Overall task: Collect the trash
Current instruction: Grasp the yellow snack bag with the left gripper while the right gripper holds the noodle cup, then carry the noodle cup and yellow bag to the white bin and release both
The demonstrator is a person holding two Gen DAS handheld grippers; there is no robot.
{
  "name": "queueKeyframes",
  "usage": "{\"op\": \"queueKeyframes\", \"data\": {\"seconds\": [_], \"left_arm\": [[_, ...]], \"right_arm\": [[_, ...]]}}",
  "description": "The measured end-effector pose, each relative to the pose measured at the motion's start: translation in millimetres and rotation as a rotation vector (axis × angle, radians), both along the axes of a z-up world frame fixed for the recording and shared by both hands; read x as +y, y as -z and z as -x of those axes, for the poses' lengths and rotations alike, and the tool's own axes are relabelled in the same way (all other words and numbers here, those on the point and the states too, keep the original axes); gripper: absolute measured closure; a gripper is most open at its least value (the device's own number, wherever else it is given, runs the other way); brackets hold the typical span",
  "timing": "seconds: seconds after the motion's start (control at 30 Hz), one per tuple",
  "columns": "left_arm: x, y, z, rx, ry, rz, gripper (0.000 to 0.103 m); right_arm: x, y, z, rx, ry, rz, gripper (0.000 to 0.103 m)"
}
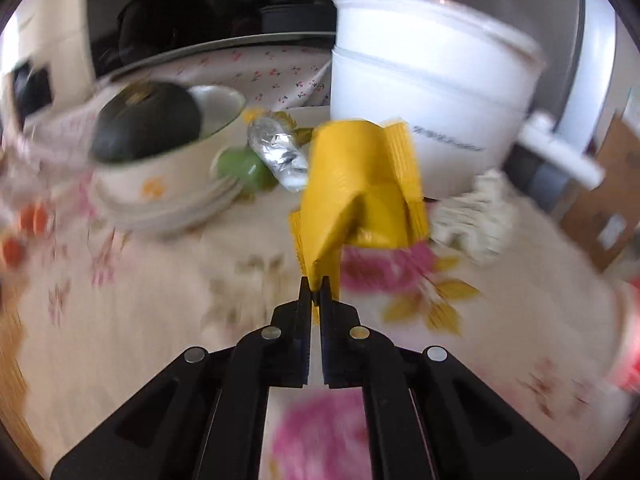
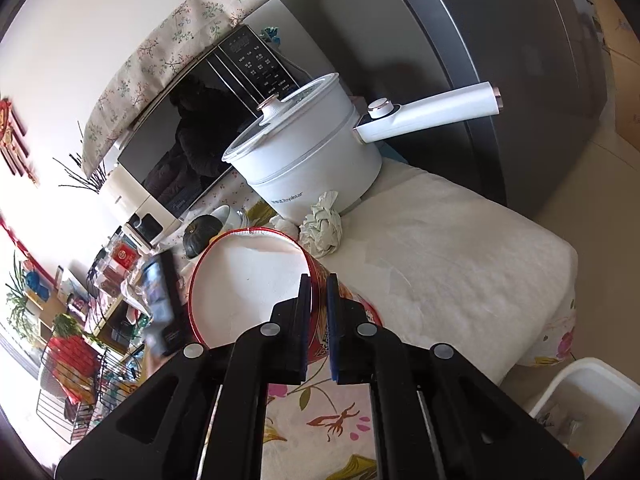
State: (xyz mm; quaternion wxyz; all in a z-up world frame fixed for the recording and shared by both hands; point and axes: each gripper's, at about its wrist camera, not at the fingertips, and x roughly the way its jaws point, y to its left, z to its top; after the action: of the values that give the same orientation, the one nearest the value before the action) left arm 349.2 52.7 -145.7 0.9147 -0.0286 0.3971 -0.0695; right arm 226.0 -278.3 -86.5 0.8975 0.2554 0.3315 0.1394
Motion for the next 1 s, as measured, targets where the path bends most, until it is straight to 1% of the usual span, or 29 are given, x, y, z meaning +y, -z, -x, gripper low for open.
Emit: {"op": "queueKeyframes", "data": {"seconds": [0.07, 0.1, 0.17, 0.2, 0.27, 0.37, 0.5, 0.63, 0.83, 1.0], "left_arm": [[9.8, -7.1, 24.2, 0.008, -0.006, 0.063, 0.099], [12.2, -10.2, 32.6, 0.013, -0.01, 0.081, 0.099], [17.5, -22.9, 55.5, 0.017, -0.02, 0.153, 0.099], [19.0, -27.9, 64.8, 0.012, -0.025, 0.177, 0.099], [16.6, -38.5, 96.2, -0.004, -0.036, 0.227, 0.099], [14.2, -49.8, 126.3, -0.033, -0.046, 0.292, 0.099], [6.2, -66.9, 157.1, -0.1, -0.044, 0.339, 0.099], [-4.5, -79.6, 168.3, -0.133, -0.022, 0.377, 0.099], [-29.5, -81.8, 173.1, -0.126, 0.048, 0.372, 0.099], [-52.7, -82.1, 175.0, -0.112, 0.108, 0.387, 0.099]], "right_arm": [[0.9, -2.5, 3.5, -0.004, -0.003, 0.001, 0.097], [2.1, -4.9, 6.6, -0.01, -0.006, -0.002, 0.097], [2.9, -9.7, 13.2, -0.022, -0.012, -0.016, 0.097], [3.2, -12.0, 16.1, -0.029, -0.015, -0.022, 0.097], [5.0, -17.7, 22.2, -0.045, -0.019, -0.029, 0.097], [7.5, -25.9, 32.3, -0.067, -0.03, -0.027, 0.097], [7.4, -35.7, 47.1, -0.09, -0.029, -0.005, 0.097], [3.4, -40.3, 58.3, -0.097, -0.023, 0.017, 0.097], [-11.2, -48.4, 77.9, -0.113, 0.003, 0.053, 0.097], [-32.2, -51.7, 96.6, -0.106, 0.045, 0.092, 0.097]]}}
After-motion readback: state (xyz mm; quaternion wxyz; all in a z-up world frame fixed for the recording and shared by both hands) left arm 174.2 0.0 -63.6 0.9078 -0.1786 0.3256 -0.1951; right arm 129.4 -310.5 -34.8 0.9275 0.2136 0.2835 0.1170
